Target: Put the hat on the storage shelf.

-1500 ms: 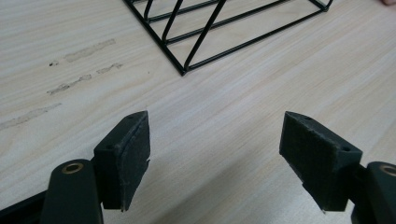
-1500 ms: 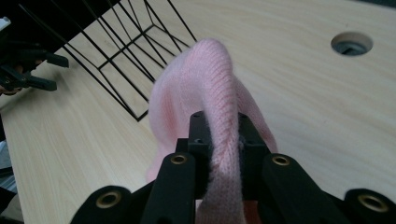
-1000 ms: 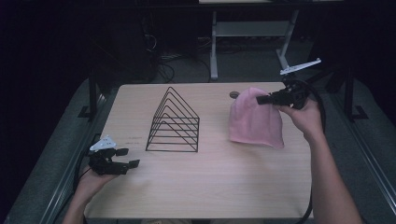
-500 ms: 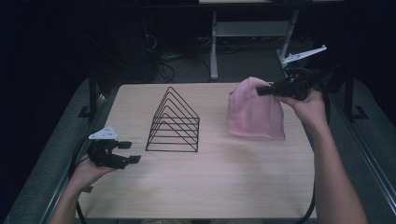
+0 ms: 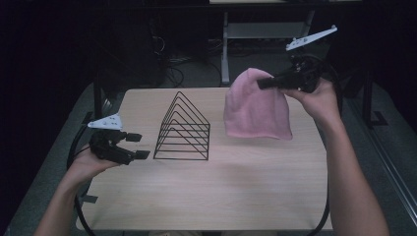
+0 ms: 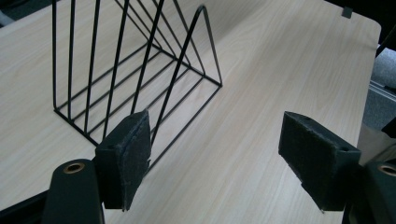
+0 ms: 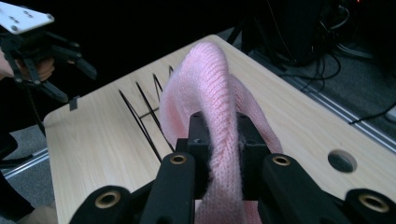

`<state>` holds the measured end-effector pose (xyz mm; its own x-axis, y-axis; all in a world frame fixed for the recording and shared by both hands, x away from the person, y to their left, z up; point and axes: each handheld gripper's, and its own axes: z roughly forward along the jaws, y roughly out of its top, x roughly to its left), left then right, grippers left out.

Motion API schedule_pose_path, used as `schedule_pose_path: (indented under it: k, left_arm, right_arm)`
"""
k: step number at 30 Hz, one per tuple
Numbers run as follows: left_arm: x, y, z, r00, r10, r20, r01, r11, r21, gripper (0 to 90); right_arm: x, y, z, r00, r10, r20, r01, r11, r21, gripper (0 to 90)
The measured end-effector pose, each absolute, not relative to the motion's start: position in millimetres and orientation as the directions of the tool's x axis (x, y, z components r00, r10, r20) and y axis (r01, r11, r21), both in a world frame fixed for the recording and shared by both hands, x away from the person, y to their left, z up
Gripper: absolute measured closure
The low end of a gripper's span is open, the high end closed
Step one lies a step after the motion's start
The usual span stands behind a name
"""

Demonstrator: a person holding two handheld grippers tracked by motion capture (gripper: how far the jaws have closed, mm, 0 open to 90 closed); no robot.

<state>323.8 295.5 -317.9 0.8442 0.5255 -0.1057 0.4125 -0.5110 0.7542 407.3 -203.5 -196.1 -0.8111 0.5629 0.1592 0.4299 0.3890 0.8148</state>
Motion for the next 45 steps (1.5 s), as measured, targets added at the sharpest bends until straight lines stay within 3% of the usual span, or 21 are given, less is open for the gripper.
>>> schedule_pose_path:
  k: [19,37,45]
  left_arm:
    - [343,275,-277,0.874,0.475,-0.101,0.367,-0.508,0.779,25.8]
    - [362,256,-258,0.895,0.432,-0.113,0.346,-0.511,0.787,25.7]
    - [371,256,-256,0.887,0.438,-0.149,0.37,-0.48,0.795,32.8]
  right_arm:
    - [407,-133,-146,-0.894,0.438,0.095,0.307,0.444,0.842,79.2]
    - [416,-74,-139,-0.937,0.328,0.12,0.265,0.446,0.855,79.1]
    - [420,-55,-139,-0.951,0.286,0.114,0.236,0.437,0.868,79.2]
